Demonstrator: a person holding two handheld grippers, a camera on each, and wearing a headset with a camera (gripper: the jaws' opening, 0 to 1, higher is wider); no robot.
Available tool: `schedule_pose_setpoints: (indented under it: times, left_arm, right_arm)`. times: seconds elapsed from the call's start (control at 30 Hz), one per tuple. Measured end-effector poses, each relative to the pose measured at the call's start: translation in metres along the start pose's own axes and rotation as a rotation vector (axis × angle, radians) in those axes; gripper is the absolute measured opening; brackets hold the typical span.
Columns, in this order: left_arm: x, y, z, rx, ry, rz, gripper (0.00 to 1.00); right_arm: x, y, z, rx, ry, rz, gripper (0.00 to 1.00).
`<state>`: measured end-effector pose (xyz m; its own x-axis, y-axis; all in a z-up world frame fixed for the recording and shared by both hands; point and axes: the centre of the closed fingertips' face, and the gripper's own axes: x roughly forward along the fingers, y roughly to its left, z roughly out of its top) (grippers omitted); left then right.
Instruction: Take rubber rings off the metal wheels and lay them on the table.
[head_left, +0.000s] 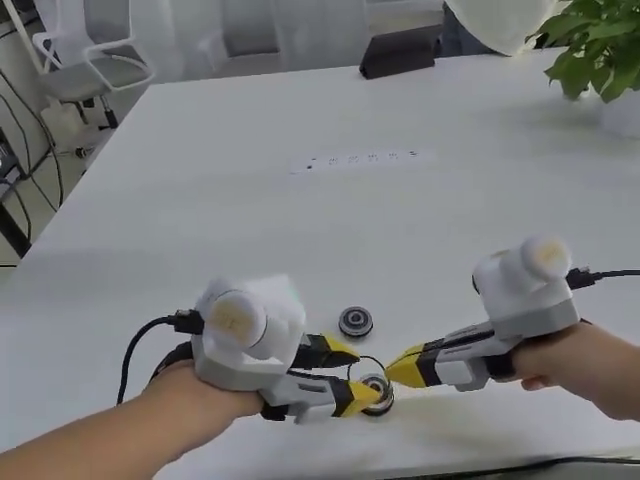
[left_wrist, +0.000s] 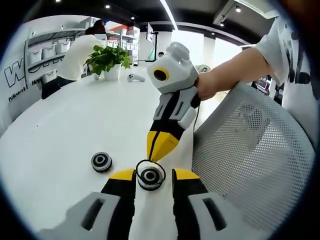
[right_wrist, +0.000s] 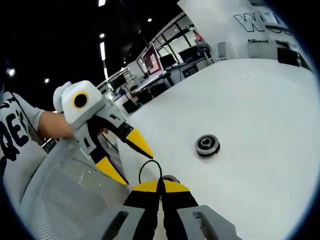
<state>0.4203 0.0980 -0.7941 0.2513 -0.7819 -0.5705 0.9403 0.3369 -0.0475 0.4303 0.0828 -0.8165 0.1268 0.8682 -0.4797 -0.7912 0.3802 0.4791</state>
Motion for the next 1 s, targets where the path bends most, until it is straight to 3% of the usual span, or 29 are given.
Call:
schedule_pose_setpoints:
  times: [0.23,0.5,1.0]
  left_arm:
    - [-0.020,0.005,0.008,-0.022,-0.040,0.024,0.33]
    - [-0.038,0.010,0.008,-0.034,-0.056,0.046,0.43]
    - [-0.059,0.020,-0.009,-0.061,-0.037,0.090,0.64]
  right_arm:
    - [-0.001,0.009,0.009,0.006,-0.025,0.004,0.00]
    - [0.000,0.012,0.017,0.003,-0.029,0.006,0.00]
    - [0.020,0.003,0.034,0.010,-0.013,-0.017,0.00]
